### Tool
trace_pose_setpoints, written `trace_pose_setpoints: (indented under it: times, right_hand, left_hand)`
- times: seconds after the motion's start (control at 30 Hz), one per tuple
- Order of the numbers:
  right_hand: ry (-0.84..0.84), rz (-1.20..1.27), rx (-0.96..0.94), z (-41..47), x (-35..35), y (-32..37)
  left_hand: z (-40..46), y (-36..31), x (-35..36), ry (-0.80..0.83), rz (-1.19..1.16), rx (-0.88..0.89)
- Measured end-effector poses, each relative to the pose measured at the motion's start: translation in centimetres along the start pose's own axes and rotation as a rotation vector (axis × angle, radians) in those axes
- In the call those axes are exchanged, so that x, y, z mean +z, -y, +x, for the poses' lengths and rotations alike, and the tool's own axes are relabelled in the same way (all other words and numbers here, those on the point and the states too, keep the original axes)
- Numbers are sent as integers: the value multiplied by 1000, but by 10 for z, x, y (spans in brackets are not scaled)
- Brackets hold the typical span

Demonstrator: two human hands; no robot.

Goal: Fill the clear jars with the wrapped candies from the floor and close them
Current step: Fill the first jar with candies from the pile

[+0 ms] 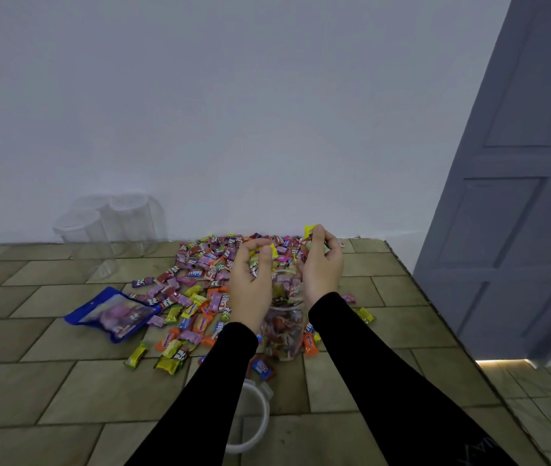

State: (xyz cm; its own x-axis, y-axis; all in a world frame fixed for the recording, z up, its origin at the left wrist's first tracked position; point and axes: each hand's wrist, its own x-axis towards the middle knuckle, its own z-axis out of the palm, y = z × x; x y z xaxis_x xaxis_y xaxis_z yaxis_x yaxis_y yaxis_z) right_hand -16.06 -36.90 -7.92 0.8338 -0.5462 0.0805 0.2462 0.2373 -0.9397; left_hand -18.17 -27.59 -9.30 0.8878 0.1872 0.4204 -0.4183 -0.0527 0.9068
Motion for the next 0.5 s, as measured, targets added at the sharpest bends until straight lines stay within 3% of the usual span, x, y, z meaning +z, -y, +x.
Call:
trace_pose_setpoints:
  times: [0.5]
  right_hand:
    - [-29, 6, 64, 2, 0, -1]
  left_hand:
    - [4, 7, -5, 56, -128, -109]
